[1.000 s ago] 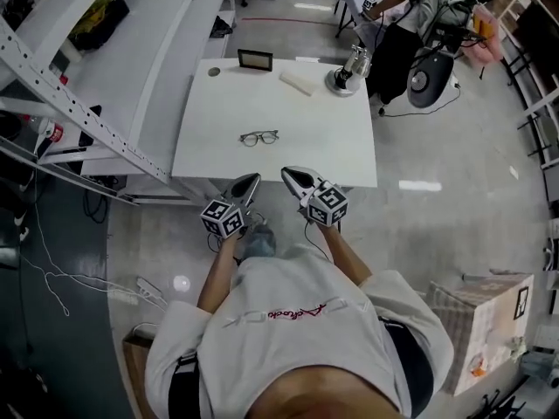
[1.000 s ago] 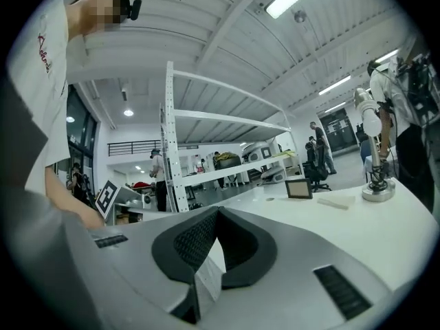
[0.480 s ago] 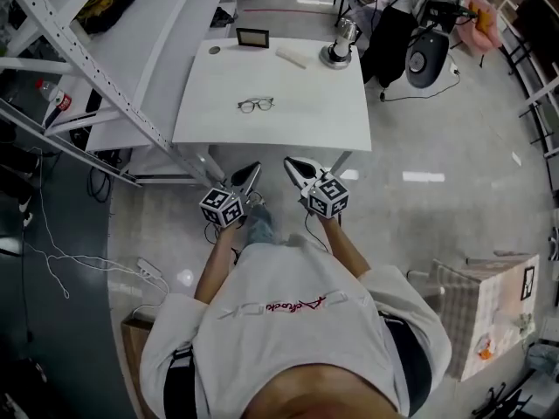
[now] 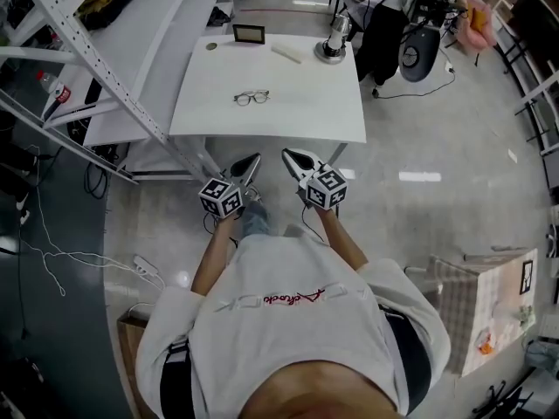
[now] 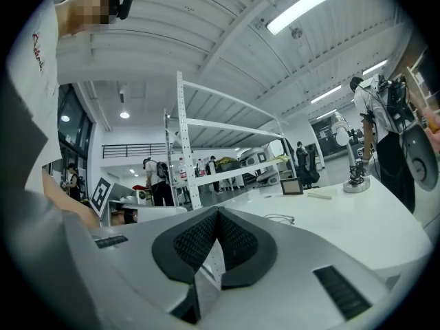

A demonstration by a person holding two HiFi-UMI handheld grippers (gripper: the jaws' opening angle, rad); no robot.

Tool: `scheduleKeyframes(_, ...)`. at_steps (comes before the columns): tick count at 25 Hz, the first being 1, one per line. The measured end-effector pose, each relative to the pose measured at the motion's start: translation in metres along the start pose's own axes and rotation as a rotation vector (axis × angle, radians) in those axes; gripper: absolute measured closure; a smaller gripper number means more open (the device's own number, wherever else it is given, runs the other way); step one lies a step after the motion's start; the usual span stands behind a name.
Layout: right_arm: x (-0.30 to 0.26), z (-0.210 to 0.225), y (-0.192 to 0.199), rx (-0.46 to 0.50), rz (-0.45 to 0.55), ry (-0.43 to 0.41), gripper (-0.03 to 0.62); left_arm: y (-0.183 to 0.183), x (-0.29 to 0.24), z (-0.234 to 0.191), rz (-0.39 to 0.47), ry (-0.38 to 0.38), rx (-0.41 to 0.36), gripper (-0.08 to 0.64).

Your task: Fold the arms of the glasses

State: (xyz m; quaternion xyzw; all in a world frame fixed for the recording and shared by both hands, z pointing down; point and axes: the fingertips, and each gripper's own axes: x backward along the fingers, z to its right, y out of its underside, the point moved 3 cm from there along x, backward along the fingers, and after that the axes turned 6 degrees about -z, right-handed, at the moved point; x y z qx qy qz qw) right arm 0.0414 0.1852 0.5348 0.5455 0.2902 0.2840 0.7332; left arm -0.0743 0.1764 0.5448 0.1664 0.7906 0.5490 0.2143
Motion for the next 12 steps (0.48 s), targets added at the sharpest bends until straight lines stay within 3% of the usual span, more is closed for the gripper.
scheduleKeyframes(12, -0.0020, 0.0018, 0.0018, -0.006, -0.009, -0.016, 0.591, 0.0020, -0.0030, 0.0016, 0.006, 0.016, -0.005, 0.531)
